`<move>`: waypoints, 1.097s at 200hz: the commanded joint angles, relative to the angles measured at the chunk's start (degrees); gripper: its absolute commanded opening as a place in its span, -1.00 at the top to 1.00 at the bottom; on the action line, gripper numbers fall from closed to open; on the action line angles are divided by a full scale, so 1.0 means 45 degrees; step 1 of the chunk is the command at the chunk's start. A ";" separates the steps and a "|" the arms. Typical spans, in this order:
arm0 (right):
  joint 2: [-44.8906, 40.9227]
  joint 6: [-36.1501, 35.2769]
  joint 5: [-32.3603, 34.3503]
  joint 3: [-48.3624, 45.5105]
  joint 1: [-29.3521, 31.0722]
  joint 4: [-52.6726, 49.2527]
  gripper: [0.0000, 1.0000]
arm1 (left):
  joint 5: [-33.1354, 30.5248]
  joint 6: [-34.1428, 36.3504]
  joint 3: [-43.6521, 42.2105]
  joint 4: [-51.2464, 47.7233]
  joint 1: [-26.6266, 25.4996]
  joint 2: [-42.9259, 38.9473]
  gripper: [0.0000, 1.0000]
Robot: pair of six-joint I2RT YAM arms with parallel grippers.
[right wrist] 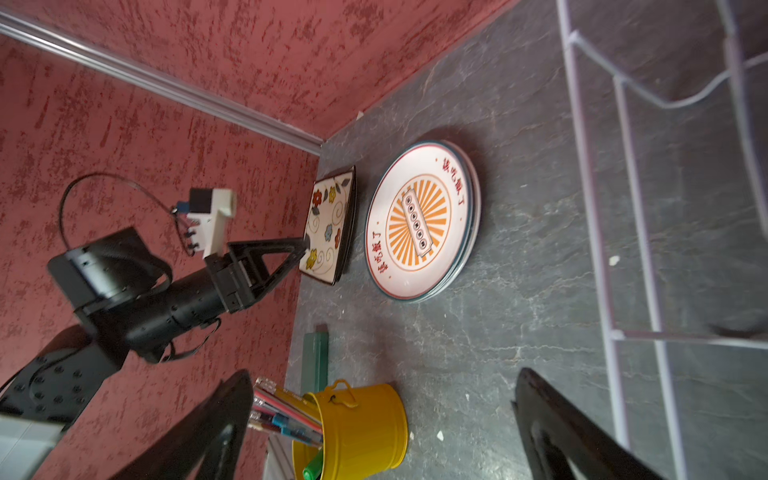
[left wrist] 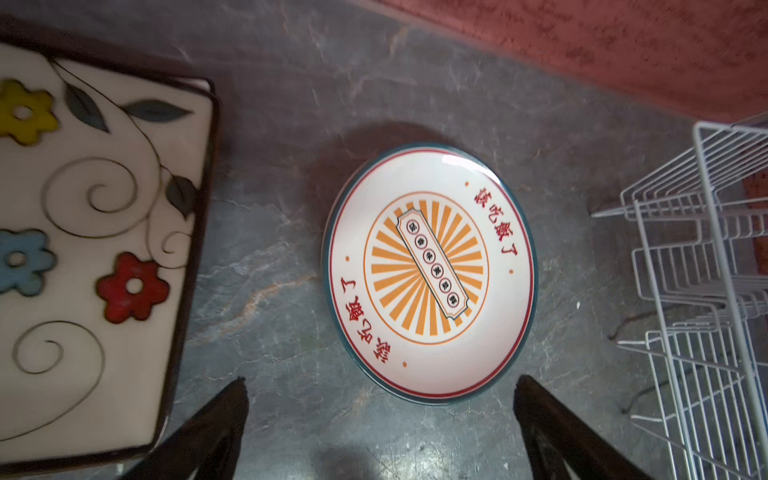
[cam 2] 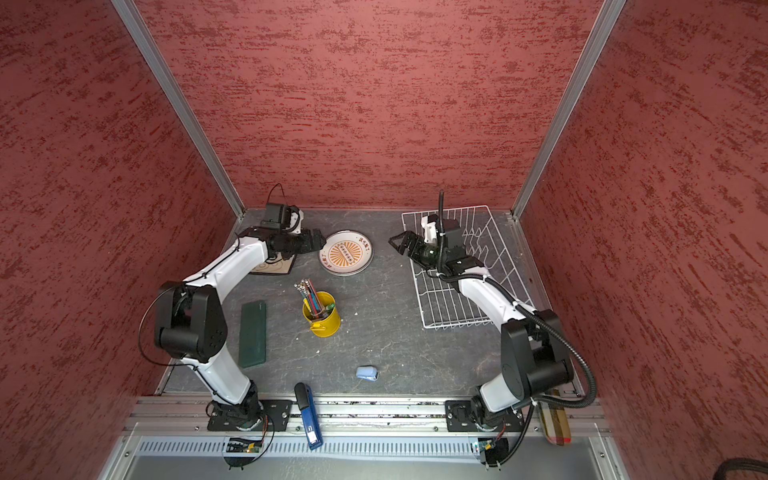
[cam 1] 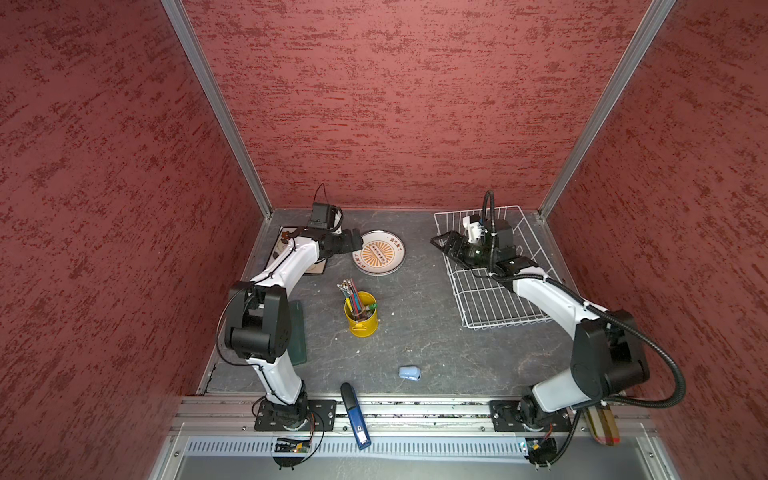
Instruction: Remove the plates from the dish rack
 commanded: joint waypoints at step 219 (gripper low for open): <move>-0.4055 -0.9269 1.1008 -1.0038 -0.3162 1.1635 -0.98 | -0.3547 0.4470 -0.8970 1.4289 -0.0602 -0.4222 -0.99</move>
